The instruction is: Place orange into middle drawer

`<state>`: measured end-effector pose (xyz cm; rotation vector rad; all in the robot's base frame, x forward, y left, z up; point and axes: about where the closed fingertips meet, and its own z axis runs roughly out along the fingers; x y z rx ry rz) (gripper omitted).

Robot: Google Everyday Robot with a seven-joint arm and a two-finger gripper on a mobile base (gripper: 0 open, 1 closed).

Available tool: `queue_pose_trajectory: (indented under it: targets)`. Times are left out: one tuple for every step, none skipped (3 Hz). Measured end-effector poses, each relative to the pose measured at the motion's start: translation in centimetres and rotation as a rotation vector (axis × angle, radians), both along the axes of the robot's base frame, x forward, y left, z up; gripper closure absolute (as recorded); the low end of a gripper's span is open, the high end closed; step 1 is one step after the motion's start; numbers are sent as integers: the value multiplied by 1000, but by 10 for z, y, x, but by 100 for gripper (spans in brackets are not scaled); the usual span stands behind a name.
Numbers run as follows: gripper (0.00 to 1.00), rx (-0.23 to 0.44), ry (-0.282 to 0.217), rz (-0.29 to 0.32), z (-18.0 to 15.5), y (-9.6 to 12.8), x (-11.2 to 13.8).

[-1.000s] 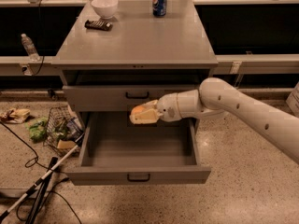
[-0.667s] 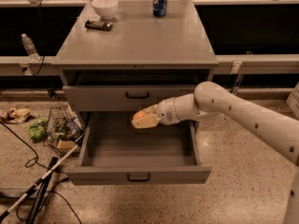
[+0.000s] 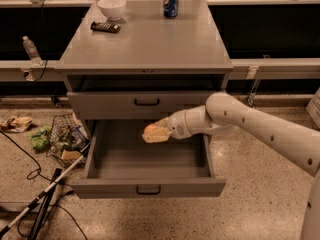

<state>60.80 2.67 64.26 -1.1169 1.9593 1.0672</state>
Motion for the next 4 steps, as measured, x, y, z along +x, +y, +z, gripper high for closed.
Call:
queue_pose_trajectory:
  targets:
    - [100, -111, 35, -92, -82, -19, -6]
    - [100, -165, 24, -135, -121, -32, -6]
    - [100, -228, -29, -118, -156, -39, 4]
    - [81, -311, -53, -153, -205, -52, 18]
